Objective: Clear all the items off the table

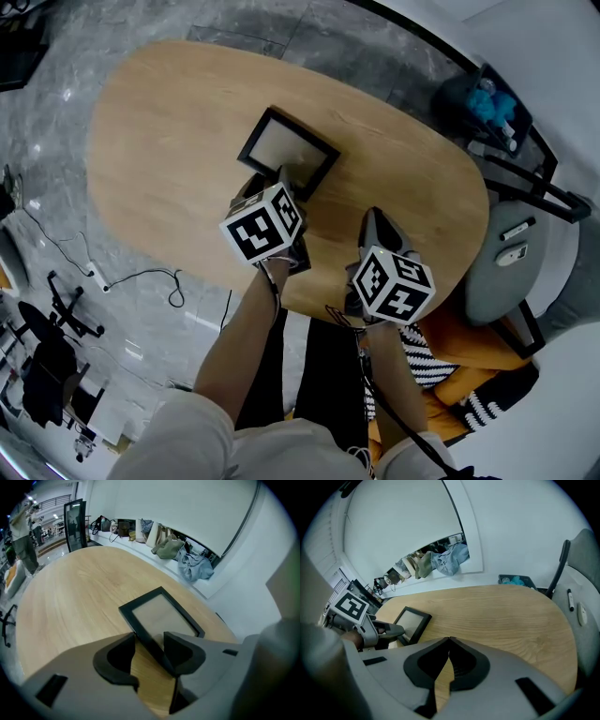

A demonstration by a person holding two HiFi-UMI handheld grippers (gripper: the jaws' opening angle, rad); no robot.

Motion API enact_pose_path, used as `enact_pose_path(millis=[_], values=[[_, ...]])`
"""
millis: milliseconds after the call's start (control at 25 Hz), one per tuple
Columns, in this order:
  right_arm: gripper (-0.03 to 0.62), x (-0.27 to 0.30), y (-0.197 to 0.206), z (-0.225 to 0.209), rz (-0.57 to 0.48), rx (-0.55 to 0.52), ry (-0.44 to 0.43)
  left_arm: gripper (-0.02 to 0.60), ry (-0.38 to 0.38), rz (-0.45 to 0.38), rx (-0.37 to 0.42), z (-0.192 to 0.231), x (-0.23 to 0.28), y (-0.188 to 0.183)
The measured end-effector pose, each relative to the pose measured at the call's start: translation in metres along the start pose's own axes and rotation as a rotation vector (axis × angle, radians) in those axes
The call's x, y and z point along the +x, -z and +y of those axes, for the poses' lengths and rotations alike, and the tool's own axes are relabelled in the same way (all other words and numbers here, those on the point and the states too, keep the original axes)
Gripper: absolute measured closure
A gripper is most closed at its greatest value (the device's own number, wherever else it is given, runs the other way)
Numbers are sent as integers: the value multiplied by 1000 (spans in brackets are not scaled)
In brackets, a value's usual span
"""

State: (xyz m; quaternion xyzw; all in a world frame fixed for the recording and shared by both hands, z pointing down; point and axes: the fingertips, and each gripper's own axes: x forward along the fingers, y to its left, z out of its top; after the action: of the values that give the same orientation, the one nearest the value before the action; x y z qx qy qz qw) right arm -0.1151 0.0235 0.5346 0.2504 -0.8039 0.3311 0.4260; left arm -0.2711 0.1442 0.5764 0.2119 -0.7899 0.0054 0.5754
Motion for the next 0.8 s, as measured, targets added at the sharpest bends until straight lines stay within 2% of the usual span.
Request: enact_pose_path(millis=[80,240,320,480,600,680,800], values=[[569,-1,1,-1,-1,3,0,394,25,19,15,-1,-1,-2],[570,-1,2,-1,-5,10,-1,468,105,79,66,-1,-3,-4],[569,-1,2,-1,-8,12,-2,497,129,109,130,1,-6,-1],[569,2,5,3,-6,15,-5,499,159,184,278,6,-8,13],[569,4,8,7,-1,11,-7,489,146,202,359,5,-8,17],[569,4,9,10,1,11,-8,486,118,192,360,4,-8,17],[569,6,10,15,2,13,-10,486,95,160,256,7,-8,17]])
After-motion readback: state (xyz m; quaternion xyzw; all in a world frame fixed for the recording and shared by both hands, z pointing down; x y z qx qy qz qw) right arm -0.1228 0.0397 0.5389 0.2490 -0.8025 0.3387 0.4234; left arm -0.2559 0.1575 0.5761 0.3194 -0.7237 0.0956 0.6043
